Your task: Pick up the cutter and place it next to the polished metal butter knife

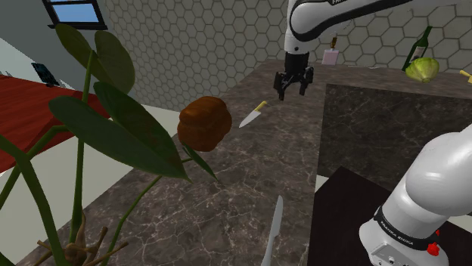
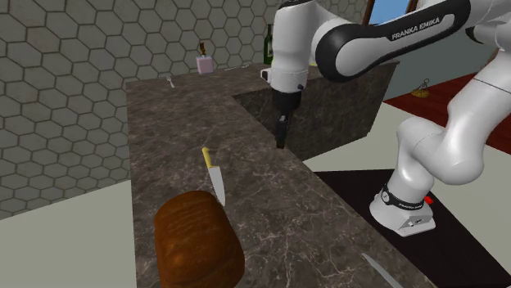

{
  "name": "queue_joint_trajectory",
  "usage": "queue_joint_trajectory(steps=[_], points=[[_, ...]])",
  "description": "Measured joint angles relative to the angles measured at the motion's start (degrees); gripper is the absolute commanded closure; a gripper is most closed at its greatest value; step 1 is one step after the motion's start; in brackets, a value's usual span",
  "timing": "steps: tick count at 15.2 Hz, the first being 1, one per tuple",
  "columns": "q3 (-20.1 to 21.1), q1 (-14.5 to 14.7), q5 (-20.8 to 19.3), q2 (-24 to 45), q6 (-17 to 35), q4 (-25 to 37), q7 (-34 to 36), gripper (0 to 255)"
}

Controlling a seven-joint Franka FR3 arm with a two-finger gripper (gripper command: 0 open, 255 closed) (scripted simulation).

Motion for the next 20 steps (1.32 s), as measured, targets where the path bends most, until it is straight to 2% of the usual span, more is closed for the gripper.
queue_joint_trajectory(steps=[6, 12, 20], points=[[0.11, -0.83, 0.66, 12.05, 6.12, 6.91, 6.02, 0], [-0.55, -1.62, 1.33, 25.18, 10.37, 16.90, 11.18, 0], [-2.15, -3.07, 3.05, 42.21, 11.56, 34.09, 16.77, 0]])
